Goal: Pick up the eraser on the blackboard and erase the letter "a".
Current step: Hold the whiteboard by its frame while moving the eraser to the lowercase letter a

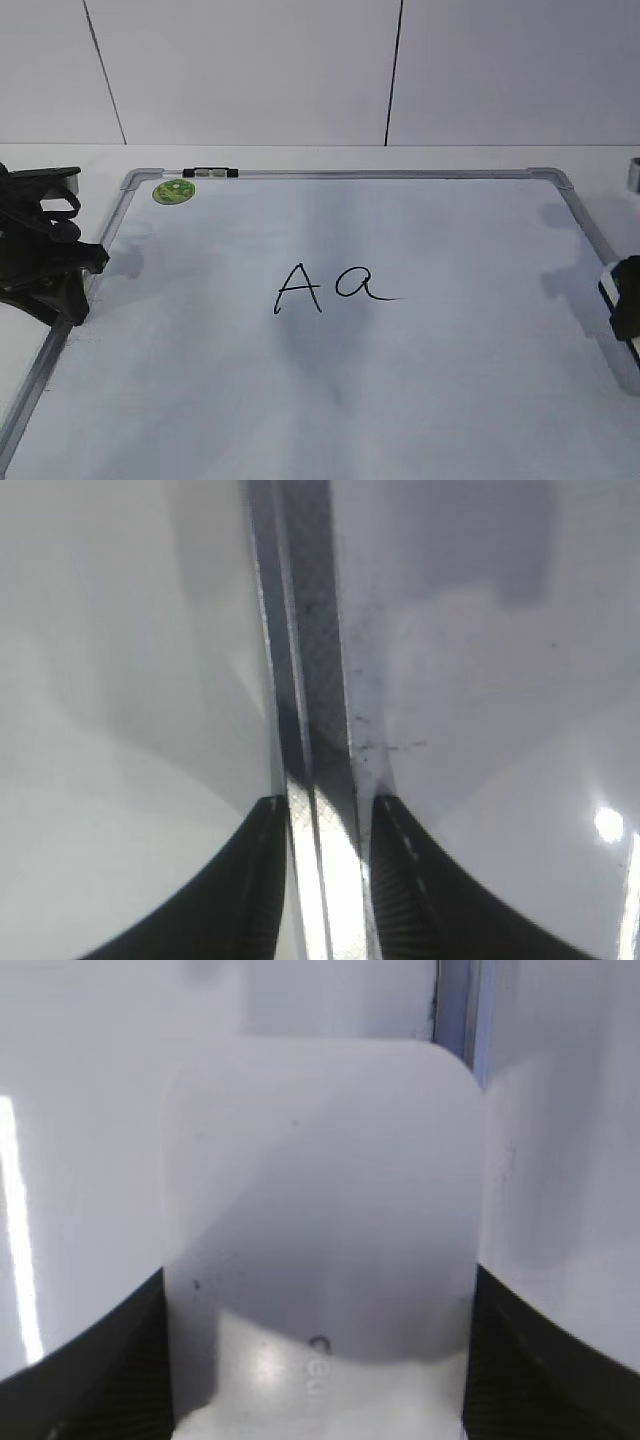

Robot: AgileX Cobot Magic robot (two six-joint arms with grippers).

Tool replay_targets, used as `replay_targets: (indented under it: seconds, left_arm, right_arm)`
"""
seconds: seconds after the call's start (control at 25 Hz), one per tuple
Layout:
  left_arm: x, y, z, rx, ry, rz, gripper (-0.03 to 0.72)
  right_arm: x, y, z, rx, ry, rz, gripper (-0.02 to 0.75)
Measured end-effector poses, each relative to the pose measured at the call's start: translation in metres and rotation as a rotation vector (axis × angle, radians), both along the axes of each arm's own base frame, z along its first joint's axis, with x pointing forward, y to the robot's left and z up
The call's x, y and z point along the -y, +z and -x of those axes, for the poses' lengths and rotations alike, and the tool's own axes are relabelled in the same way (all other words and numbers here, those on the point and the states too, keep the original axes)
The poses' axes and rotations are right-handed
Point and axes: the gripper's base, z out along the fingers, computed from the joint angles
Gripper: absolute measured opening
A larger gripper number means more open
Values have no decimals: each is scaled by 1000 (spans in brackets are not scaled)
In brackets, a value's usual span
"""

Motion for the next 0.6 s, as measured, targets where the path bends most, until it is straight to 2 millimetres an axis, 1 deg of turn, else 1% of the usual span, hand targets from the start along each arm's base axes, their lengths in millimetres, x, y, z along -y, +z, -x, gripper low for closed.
replay_targets:
  seconds: [0.2,0.44,0.52,0.6]
  left_arm:
    - [0,0,0,-2,0,0,214]
    - [0,0,0,-2,0,0,214]
    - [0,0,0,-2,0,0,214]
    - [0,0,0,-4,-1,0,214]
  right_arm:
    - [-4,21,-13,47,-1,-39,544]
    - [-13,41,-35,59,40,-103,544]
    - [-23,46,-43,58,76,-106,544]
    - [-41,48,-52,60,134,-110,544]
